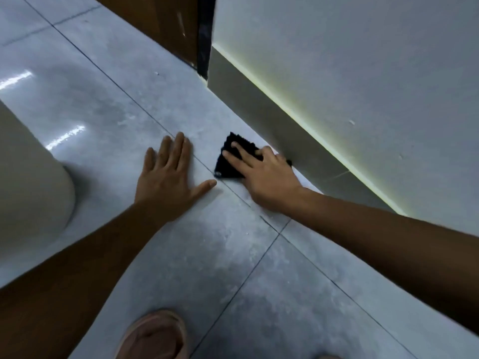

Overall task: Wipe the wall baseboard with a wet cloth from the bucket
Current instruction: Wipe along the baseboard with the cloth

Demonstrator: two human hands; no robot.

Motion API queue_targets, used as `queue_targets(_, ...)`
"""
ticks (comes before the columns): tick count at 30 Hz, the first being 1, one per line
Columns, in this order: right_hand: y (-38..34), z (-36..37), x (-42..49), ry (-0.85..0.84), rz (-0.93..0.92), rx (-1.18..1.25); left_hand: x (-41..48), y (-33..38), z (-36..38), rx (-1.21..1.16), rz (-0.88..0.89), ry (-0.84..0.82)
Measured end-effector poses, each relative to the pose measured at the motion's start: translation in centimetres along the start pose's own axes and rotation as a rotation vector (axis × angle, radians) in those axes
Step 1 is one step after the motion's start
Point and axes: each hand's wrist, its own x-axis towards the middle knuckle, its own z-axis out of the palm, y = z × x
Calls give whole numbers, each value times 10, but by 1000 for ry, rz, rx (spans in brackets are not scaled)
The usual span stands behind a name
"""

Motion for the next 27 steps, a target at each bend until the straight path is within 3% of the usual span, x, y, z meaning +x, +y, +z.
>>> queue_targets(2,29,7,-51,4,-192,-40,-4,13,3,-20,11,-15)
queue_targets(4,55,16,-93,-5,-235,-144,-5,24,6,-8,46,0)
queue_targets(7,54,20,-103,57,-57,-143,-8,49,14,2,82,9)
queue_targets(11,-4,23,-87,114,475,153,-12,72,23,-7,109,1)
queue_targets(16,-31,37,-161,163,376,165,-22,81,18,-16,119,-23)
queue_targets(22,26,49,-197,69,738,206,-38,125,28,-23,249,-46)
queue_targets(24,22,46,-191,75,722,199,-40,142,33,-26,316,-45)
queue_targets(27,14,47,-214,85,553,196,-43,162,39,-35,388,-59)
